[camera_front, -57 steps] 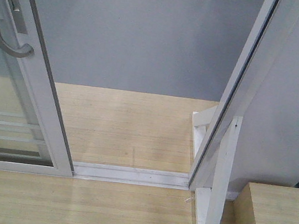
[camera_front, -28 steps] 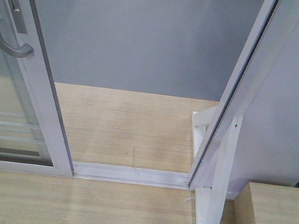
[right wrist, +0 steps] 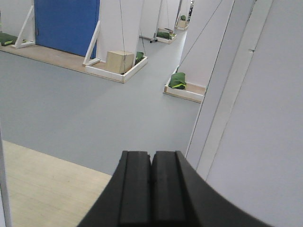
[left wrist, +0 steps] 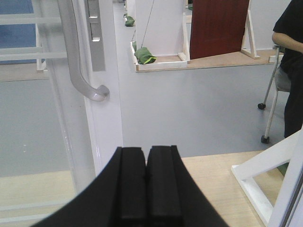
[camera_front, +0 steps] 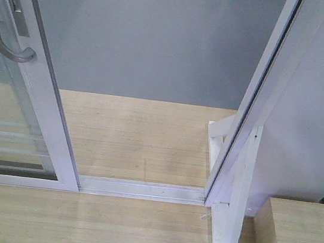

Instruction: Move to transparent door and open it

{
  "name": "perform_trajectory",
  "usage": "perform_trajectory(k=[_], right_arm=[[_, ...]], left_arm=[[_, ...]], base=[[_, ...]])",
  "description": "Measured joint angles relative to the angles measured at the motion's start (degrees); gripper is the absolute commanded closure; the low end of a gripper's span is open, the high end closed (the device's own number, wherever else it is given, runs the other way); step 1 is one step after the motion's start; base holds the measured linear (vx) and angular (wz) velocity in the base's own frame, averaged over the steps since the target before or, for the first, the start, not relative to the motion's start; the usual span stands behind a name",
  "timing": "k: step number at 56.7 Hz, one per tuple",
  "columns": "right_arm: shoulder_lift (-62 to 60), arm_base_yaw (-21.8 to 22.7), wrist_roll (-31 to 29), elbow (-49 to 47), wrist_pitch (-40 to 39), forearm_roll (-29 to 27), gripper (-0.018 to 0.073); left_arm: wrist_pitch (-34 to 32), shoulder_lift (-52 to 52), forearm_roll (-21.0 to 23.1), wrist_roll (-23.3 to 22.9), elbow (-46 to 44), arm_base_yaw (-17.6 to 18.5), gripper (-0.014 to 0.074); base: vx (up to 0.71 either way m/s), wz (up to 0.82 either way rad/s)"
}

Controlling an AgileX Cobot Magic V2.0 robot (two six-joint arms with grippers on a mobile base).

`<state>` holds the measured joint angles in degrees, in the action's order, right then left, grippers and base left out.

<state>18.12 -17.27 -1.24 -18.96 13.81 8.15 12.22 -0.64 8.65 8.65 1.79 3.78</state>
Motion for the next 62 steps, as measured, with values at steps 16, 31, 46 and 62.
perform_trajectory(k=[16,31,46,62], right_arm=[[-4.9,-0.8,-1.8,7.3,-3.5,-2.8,0.0561],[-17.6,-0.9,-1.8,20.7,-6.7,-6.7,0.0561],[-18.7,-0.9,-2.0,20.7,-4.8,-6.2,0.0561],[-18.7,-0.9,-2.1,20.7,-4.7,-6.2,0.0561]], left_arm=[[0.0,0.0,0.0,-0.1,0.0,0.0,0.0603],[0.0,0.0,0.0,-0.1,0.0,0.0,0.0603],[0.0,0.0,0.0,-0.1,0.0,0.0,0.0603],[0.0,0.0,0.0,-0.1,0.0,0.0,0.0603]], base=[[0.00,0.00],[0.00,0.00],[0.00,0.00],[0.00,0.00]])
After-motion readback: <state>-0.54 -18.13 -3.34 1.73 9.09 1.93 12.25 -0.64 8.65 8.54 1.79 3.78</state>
